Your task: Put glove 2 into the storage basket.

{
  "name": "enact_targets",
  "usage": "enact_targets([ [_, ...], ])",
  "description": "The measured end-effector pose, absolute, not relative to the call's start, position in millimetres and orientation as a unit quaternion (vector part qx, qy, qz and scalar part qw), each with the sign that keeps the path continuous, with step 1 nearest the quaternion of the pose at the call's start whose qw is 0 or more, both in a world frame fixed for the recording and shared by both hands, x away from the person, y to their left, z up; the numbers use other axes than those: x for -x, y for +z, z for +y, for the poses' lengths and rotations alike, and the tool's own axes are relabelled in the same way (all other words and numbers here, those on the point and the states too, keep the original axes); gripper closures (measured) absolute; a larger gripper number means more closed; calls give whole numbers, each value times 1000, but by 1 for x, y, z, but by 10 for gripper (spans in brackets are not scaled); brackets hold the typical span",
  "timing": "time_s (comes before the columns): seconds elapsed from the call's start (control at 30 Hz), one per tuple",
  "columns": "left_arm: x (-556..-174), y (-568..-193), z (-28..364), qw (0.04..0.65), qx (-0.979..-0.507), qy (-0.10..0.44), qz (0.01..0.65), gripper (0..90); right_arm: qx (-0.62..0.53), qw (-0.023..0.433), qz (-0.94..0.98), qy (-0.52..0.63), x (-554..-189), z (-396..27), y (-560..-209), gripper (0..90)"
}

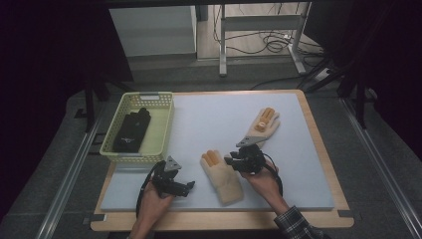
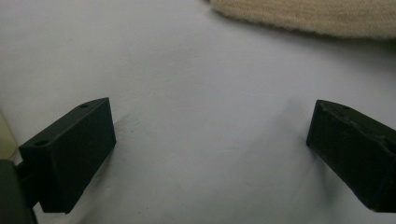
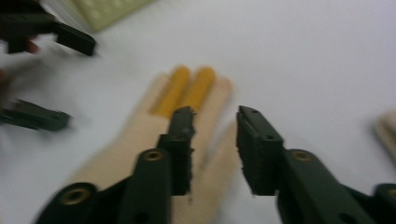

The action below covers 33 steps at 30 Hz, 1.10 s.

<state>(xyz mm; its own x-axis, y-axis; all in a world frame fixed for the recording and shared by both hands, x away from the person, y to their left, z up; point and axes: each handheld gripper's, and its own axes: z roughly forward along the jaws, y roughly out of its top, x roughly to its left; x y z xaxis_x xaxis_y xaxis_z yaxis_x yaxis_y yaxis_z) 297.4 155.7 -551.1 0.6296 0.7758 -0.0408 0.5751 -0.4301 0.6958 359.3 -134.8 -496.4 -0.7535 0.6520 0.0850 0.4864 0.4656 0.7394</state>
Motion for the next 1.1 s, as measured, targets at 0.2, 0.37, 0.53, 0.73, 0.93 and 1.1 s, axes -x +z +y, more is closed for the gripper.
enact_targets([
  [0.2, -297, -551, 156, 348, -833, 145, 406, 15, -355, 82, 854, 371, -369, -137, -528, 752],
  [0.37, -297, -551, 156, 348, -833, 145, 406, 15, -341, 99, 852, 385, -362, -141, -516, 857],
  [0.53, -297, -551, 156, 347, -833, 145, 405, 15, -353, 108, 847, 383, -356, -162, -508, 850],
  [0.73, -297, -551, 156, 348, -833, 145, 406, 15, -366, 105, 837, 393, -345, -187, -515, 673],
  [0.93, -297, -551, 156, 348, -833, 145, 405, 15, -387, 144, 818, 401, -369, -208, -503, 581],
  [1.1, -297, -551, 156, 348, -833, 145, 406, 15, -402, 199, 809, 380, -405, -221, -499, 522],
])
